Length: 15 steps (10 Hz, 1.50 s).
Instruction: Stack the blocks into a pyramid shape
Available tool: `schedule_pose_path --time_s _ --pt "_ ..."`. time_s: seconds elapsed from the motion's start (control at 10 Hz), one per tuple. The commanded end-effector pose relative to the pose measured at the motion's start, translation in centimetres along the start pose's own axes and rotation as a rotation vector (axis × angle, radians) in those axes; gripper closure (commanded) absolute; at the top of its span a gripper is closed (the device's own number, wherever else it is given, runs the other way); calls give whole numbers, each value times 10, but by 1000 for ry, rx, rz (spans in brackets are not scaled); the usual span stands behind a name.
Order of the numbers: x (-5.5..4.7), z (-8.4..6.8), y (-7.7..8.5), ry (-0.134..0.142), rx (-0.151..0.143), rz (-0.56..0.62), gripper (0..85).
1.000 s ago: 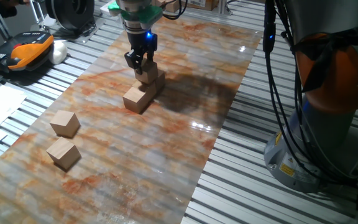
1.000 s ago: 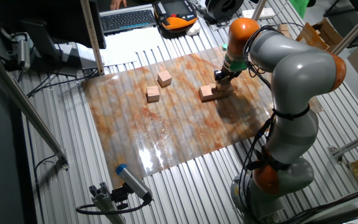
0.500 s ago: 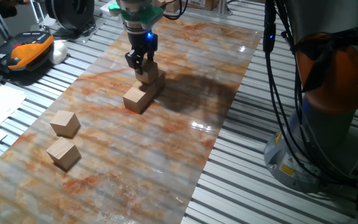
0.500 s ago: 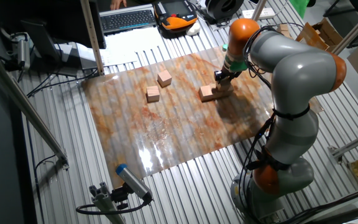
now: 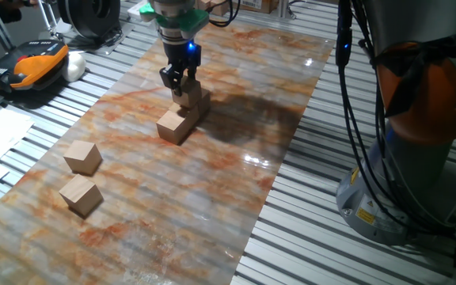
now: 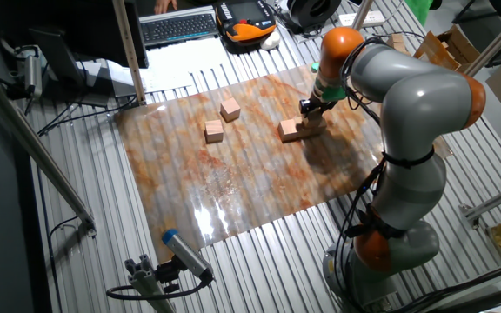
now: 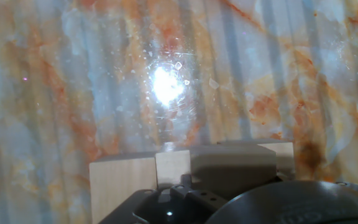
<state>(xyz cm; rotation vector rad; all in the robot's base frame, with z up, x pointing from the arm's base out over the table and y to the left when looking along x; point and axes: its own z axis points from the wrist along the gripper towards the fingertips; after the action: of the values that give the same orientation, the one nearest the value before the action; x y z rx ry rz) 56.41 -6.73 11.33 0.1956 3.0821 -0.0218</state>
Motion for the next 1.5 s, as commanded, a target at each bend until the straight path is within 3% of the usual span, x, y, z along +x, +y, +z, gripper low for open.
schedule_pose_path --time_s 0.0,0.2,0.4,0.5,0.8,1.1,1.4 --pt "0 0 0 -4 0 5 850" --pt "1 1 1 -20 18 27 510" --pt "1 1 1 -24 28 41 510" --pt "2 1 1 -31 32 52 340" --pt "2 1 1 -34 38 62 340" --pt "2 1 1 -13 4 13 340" --pt "2 1 0 -7 -5 -10 340"
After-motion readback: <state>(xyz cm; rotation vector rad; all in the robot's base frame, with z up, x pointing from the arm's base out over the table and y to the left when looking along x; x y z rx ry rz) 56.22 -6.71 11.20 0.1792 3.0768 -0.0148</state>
